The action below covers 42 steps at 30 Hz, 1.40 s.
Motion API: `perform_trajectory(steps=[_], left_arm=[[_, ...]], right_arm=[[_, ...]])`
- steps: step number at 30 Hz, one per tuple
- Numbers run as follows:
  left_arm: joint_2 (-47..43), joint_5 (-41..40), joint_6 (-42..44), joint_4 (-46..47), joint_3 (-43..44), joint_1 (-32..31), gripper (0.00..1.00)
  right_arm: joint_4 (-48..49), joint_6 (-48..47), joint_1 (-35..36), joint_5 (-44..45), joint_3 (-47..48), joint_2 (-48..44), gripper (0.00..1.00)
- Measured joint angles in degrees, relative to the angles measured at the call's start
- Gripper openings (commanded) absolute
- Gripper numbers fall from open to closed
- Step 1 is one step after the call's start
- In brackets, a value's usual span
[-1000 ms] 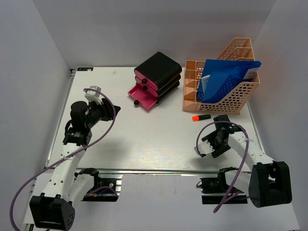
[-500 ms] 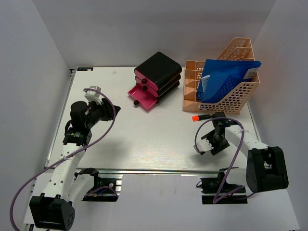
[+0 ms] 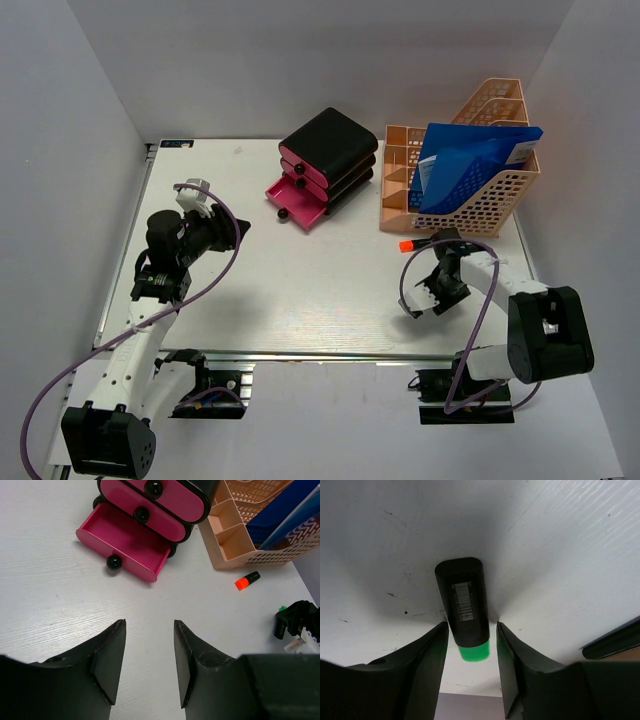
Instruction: Organize the desk
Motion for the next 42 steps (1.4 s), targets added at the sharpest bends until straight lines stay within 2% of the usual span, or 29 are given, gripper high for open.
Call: perform_trajectory(steps=[4,10,14,19,22,25,31,35,42], left_arm=[[0.0,-0.2,0.0,-0.3,0.0,0.0,0.53],[0.3,-0.9,0.2,-0.5,0.0,0.0,0.53],[0.4,-1.1,0.2,-0.8,0.0,0.0,0.53],[0.4,-1.2,0.2,-0.8,0.0,0.0,0.53],[0.4,-0.9,0.2,-0.7,0.0,0.0,0.53],[0.3,-0.3,0.2,-0.2,0.0,0.0,0.54],[-1.3,0.0,0.5,0.7,-0.2,0.0,0.54],[-3.4,-0.9,0.7,1.4,-1.2,0.0,0.54],[-5.3,-5.2,1.4,1.8,-2.6,0.0,0.56]], right_arm=[[-0.7,-0.1,1.9,1.5,1.4,2.1,0.4],[-1.6,-0.1,4.6,3.7,2.2,3.4,0.36],[-2.5,-0.1,6.6,4.2,2.2,3.4,0.14],[-6.8,0.3,9.6,1.3,5.6,3.4,0.02],[-8.6,3.9,12.3,-3.3,10.6,3.4,0.0],[-10.4,11.1,14.9,-8.9,16.6,4.0,0.0],[-11.3,33.8,19.7,-19.4,29.7,9.5,0.0],[-9.6,48.9,22.8,-21.6,34.2,12.5,0.0],[-2.1,70.5,27.8,-22.4,48.9,25.0,0.0]])
